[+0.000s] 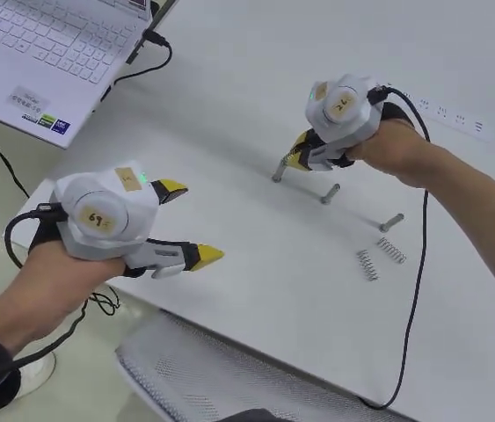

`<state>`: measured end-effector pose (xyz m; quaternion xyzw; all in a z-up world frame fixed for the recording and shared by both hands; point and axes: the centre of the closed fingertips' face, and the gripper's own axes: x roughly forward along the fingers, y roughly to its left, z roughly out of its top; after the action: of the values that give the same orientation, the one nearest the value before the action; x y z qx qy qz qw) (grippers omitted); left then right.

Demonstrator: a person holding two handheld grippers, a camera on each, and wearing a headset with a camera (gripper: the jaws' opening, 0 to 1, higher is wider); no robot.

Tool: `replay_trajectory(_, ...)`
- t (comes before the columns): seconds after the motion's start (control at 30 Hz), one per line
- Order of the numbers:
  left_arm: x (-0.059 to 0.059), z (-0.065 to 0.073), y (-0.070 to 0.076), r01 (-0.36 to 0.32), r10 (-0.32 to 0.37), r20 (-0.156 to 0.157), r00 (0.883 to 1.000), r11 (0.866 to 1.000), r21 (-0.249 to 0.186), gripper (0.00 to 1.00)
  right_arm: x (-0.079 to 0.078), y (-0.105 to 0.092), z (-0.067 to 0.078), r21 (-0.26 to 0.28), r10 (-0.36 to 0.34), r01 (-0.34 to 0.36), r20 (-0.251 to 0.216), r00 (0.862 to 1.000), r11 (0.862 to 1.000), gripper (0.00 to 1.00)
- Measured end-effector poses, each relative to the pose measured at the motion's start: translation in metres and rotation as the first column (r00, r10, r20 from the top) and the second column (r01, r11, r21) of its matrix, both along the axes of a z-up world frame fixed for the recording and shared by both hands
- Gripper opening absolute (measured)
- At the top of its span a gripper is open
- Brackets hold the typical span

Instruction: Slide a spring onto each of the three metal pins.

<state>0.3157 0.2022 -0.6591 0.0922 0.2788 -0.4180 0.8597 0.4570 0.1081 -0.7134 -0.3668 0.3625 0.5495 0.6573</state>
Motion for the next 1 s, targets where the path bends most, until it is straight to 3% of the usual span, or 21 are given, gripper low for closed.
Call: replay_trajectory(1.0, 0.001, -0.003, 0.001, -0.002, 0.002, -0.014, 1.000, 1.000, -0.001, 0.57, 0.000, 0.008, -0.027, -0.048, 0.036, -0.039, -0.058, 0.998, 0.998, 0.09)
